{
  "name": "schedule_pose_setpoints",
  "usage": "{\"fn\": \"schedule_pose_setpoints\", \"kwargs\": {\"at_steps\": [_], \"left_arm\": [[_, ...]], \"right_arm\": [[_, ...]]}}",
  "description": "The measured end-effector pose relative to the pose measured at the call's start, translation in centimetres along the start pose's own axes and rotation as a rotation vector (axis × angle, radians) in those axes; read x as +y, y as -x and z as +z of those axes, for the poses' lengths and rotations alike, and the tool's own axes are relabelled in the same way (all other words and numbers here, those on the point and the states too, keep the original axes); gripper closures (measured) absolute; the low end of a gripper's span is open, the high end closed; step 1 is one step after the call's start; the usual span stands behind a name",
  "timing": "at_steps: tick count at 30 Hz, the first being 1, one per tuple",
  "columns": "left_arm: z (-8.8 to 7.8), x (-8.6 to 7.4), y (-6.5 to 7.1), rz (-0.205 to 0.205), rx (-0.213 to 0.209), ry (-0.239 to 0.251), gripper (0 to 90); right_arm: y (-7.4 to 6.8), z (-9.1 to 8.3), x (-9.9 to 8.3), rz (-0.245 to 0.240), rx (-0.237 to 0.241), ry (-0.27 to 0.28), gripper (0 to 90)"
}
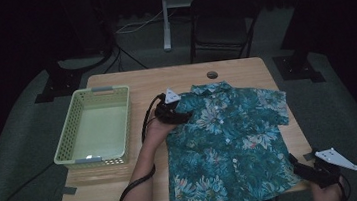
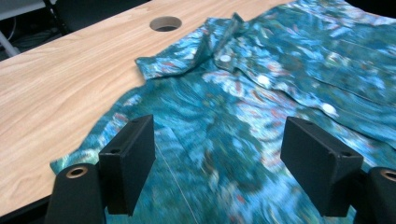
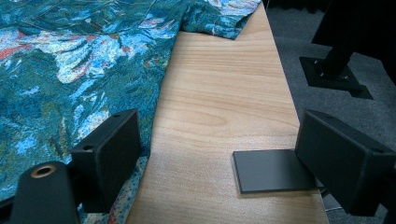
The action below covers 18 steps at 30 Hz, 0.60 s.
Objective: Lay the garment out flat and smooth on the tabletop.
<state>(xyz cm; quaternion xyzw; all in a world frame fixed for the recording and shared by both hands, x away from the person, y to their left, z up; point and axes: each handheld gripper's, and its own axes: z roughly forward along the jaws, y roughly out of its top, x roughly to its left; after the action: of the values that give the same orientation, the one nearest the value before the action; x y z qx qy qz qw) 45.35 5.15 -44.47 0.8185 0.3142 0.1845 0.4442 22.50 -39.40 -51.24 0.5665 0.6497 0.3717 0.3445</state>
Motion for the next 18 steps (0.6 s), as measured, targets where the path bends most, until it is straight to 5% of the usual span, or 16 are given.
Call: {"fn": "schedule_pose_setpoints", "kwargs": {"at_steps": [14,18], "left_arm": [[4.3,-0.9,-0.7,0.019,0.032,-0.177,41.2],[4.3,-1.4,-1.2,-0.005,0.027,-0.172,47.6]], "right_arm": [[0.0,0.0,0.0,-0.001,0.002,0.001,13.4],[0.0,0.0,0.0,-0.001,0.001,0.0,13.4]]}}
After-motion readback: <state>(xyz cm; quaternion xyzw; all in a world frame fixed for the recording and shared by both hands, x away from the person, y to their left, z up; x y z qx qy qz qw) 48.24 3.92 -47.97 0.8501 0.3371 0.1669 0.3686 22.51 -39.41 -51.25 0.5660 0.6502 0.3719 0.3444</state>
